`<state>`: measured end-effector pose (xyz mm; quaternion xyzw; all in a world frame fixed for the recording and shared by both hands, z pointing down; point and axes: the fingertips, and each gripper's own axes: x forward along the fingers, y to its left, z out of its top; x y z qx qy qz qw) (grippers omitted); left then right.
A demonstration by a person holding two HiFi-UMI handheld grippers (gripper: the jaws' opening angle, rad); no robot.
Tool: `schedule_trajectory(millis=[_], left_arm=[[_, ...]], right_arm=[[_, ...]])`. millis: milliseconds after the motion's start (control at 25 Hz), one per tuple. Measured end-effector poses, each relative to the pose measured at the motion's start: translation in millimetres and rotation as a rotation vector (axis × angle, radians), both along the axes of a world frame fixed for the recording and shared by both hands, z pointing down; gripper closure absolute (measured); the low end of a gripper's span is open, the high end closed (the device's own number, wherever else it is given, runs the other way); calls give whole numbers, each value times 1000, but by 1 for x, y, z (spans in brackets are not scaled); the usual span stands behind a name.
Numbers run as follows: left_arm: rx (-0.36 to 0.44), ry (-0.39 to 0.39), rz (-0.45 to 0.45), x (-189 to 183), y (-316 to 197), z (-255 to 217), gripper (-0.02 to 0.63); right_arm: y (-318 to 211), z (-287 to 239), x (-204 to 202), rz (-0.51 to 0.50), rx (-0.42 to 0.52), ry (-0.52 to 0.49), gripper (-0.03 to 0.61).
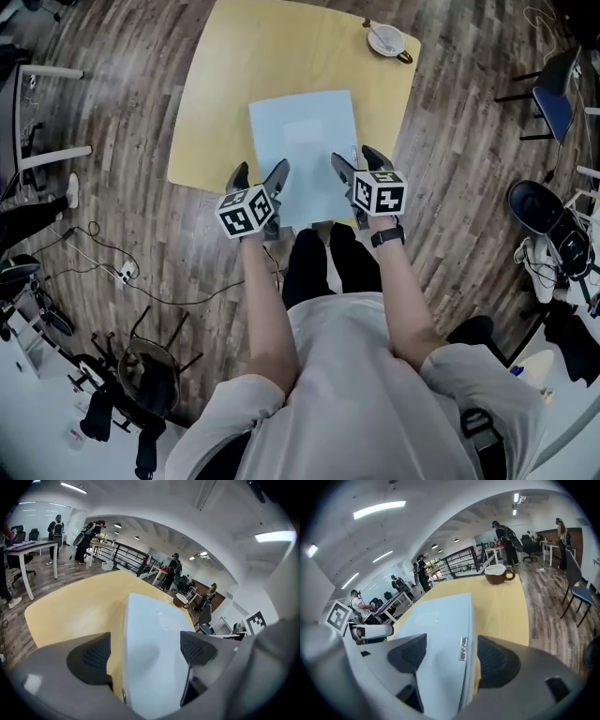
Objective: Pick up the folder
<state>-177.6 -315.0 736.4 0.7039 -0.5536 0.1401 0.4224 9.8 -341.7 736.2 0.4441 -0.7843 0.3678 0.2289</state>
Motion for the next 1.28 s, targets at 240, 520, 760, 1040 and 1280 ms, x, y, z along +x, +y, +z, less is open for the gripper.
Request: schedule_trajectory(millis=[240,520,760,1040,1280], left_arm=[[-47,37,-4,4,1,19,158],[-120,67,-34,9,13,42,160],[-207,201,-27,16,11,53,161],[-210,223,-19,17,10,57,190],[-275,245,-9,25,23,56,216]], right_arm=[[5,21,5,41,-71,-30,261],[11,33,3,78,-115,-102,262],[11,42,8,122,-144,-211,262],[11,45,8,115,-196,-155,262],[21,44,17,111,-222,-113,278]])
